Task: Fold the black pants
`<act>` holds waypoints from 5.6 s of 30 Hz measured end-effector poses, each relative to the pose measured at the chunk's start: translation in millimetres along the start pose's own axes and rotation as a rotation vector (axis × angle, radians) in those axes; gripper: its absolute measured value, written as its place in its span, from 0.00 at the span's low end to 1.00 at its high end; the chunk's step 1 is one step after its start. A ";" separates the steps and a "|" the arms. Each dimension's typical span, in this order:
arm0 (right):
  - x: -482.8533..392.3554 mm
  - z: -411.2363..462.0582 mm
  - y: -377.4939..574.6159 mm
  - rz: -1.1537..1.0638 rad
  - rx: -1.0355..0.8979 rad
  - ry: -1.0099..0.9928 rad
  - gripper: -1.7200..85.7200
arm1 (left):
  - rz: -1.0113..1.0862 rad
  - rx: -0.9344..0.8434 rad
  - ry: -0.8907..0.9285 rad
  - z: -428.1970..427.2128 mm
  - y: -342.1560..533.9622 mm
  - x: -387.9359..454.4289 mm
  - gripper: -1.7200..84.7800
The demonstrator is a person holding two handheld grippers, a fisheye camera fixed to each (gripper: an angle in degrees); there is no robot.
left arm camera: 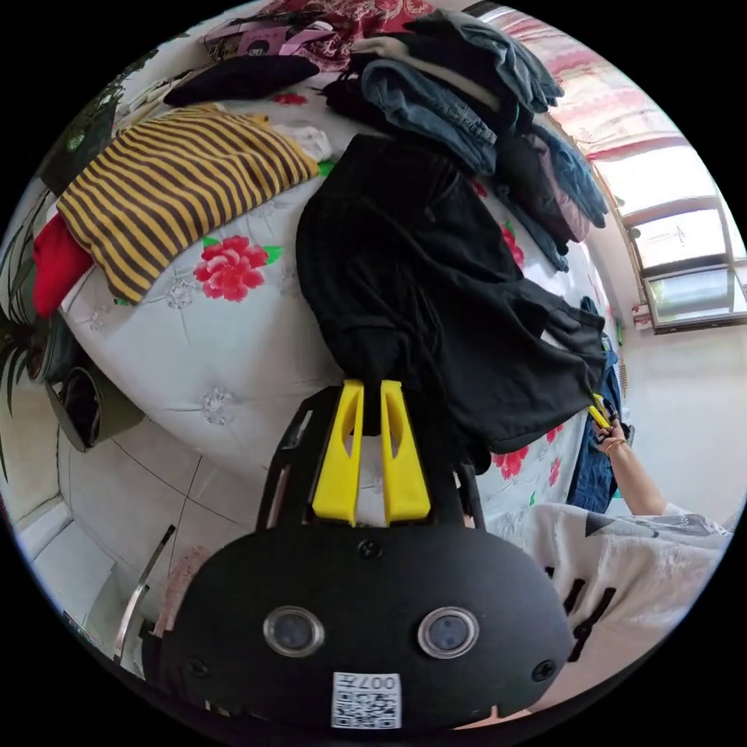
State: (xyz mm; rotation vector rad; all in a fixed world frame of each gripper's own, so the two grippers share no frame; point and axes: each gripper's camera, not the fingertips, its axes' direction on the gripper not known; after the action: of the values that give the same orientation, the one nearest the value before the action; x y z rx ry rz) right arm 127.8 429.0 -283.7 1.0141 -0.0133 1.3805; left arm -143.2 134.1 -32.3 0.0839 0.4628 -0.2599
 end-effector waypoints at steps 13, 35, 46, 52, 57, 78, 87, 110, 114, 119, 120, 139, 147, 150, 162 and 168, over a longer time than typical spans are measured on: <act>-92.6 -225.6 103.0 -0.668 0.100 -0.166 0.02 | 0.433 0.336 -0.130 -199.7 -9.4 49.7 0.06; 97.1 -186.2 153.6 0.143 0.021 0.072 0.04 | 0.143 -0.104 -0.216 -16.8 26.5 -20.8 0.09; 50.0 -278.9 207.5 -0.146 0.061 0.674 0.02 | 0.167 -0.178 -0.193 24.8 69.0 -10.4 0.10; 7.9 -263.0 213.3 -0.208 0.140 0.616 0.05 | 0.034 -0.106 -0.248 -6.6 90.6 -36.7 0.06; -94.6 -183.8 171.0 -0.486 0.094 0.395 0.10 | 0.098 -0.008 -0.343 -22.6 38.9 -4.5 0.07; -279.1 119.1 -55.7 -0.274 -0.226 0.449 0.09 | 0.465 -0.056 -0.391 194.2 -249.5 135.6 0.07; -289.7 -61.1 11.5 -0.610 0.102 0.267 0.02 | 0.481 -0.001 -0.423 206.6 -239.6 141.1 0.03; -163.9 -12.4 13.4 -0.513 -0.105 0.714 0.02 | 0.392 -0.032 -0.510 231.2 -241.0 155.3 0.02; -176.0 38.8 1.5 -0.651 -0.013 0.842 0.02 | 0.393 -0.017 -0.540 234.6 -237.7 156.5 0.01; -185.2 67.3 -25.9 -0.683 0.052 0.944 0.02 | 0.390 0.014 -0.565 237.8 -235.8 155.4 0.01; -187.5 70.5 -35.3 -0.675 0.040 0.952 0.02 | 0.382 0.024 -0.556 237.3 -237.0 153.0 0.01; -161.0 -61.3 195.2 -0.870 -0.313 0.341 0.02 | 0.358 0.050 -0.332 129.1 -32.3 138.3 0.01; -126.4 -14.7 252.8 -0.891 -0.623 0.459 0.02 | 0.252 -0.156 -0.300 158.2 13.4 100.9 0.01; -160.0 -23.5 215.1 -0.953 -0.475 0.437 0.02 | 0.302 0.072 -0.262 112.3 -20.4 114.8 0.01; -260.5 93.7 50.4 -1.169 -0.391 0.739 0.10 | 0.602 -0.094 -0.495 193.1 -295.9 199.6 0.10; -222.8 144.0 30.3 -1.269 -0.581 0.878 0.07 | 0.919 -0.389 -0.494 273.0 -308.6 239.8 0.05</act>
State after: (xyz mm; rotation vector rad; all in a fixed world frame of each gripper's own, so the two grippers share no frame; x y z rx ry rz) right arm 123.3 162.7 -302.8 -0.2080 0.7173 0.4467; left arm 98.8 -255.9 96.4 -0.1493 -0.0539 0.7032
